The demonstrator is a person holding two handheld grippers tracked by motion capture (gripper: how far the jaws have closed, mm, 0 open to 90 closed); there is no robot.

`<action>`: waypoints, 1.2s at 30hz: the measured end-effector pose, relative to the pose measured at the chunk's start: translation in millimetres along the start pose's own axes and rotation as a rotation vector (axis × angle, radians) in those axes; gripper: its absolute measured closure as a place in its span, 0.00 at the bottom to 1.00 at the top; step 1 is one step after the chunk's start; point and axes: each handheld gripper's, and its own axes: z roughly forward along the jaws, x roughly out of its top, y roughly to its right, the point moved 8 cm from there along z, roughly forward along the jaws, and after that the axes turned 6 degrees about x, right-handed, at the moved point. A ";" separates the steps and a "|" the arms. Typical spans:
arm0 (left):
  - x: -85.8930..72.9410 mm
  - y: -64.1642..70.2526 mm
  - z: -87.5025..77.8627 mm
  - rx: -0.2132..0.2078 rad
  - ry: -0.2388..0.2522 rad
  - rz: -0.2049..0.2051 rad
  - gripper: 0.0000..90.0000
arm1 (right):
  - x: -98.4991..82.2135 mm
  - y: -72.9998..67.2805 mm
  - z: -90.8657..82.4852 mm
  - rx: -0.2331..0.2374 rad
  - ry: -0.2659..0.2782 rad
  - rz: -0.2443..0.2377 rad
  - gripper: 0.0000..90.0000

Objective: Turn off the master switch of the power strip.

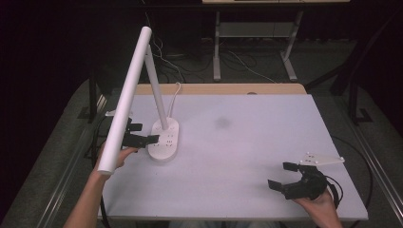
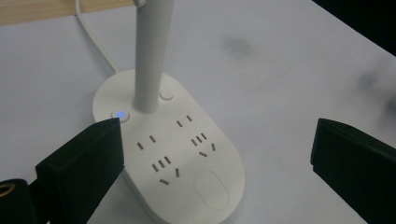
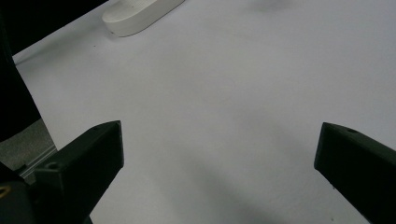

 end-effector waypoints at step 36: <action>14.7 -45.7 23.3 0.071 0.037 -0.164 0.07 | -1.5 3.3 -0.8 -0.001 -0.001 0.012 0.01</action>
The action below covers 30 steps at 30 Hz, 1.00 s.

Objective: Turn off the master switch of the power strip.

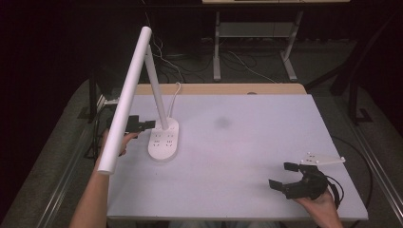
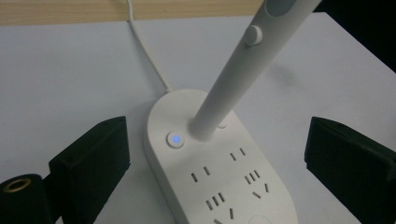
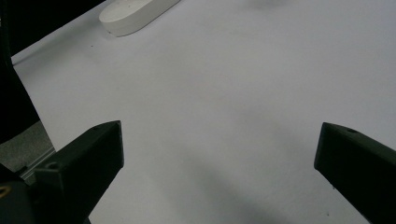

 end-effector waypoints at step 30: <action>0.0 -9.4 28.9 -0.029 0.031 -0.075 0.62 | -1.5 3.0 -1.1 -0.010 -0.006 -0.003 0.01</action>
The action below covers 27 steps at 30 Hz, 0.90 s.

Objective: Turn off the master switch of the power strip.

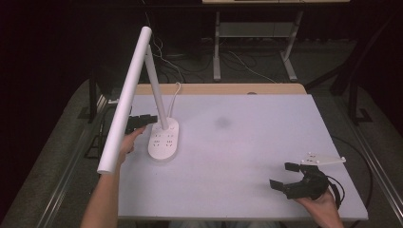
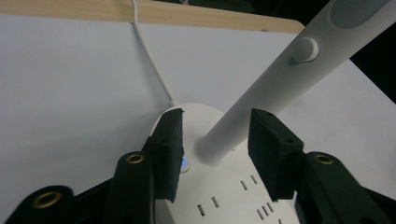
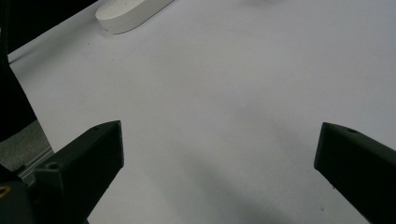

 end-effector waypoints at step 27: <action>-11.9 -11.4 23.3 -0.001 -0.046 -0.031 0.99 | -0.5 0.9 -1.3 -0.004 0.000 0.001 0.01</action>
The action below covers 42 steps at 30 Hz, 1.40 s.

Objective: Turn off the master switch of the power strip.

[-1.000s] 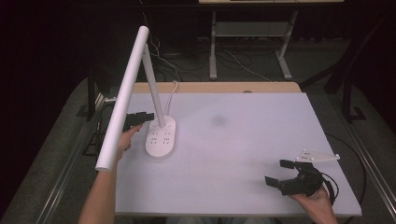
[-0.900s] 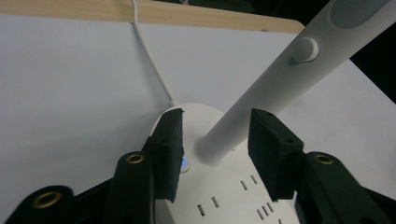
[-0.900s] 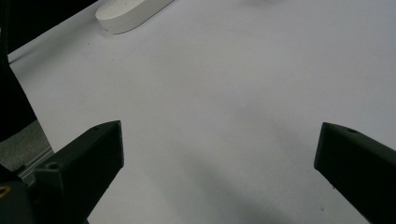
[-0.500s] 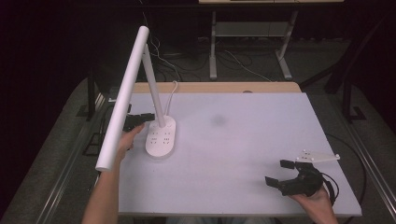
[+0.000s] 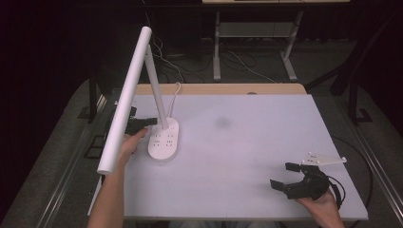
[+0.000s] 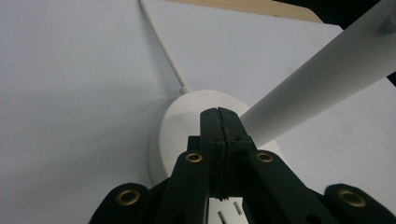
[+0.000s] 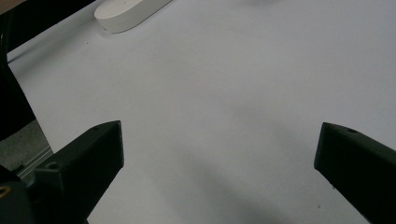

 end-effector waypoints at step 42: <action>-17.0 -14.3 5.6 -0.034 -0.028 -0.108 1.00 | -0.7 0.8 -2.7 0.000 -0.002 -0.013 0.01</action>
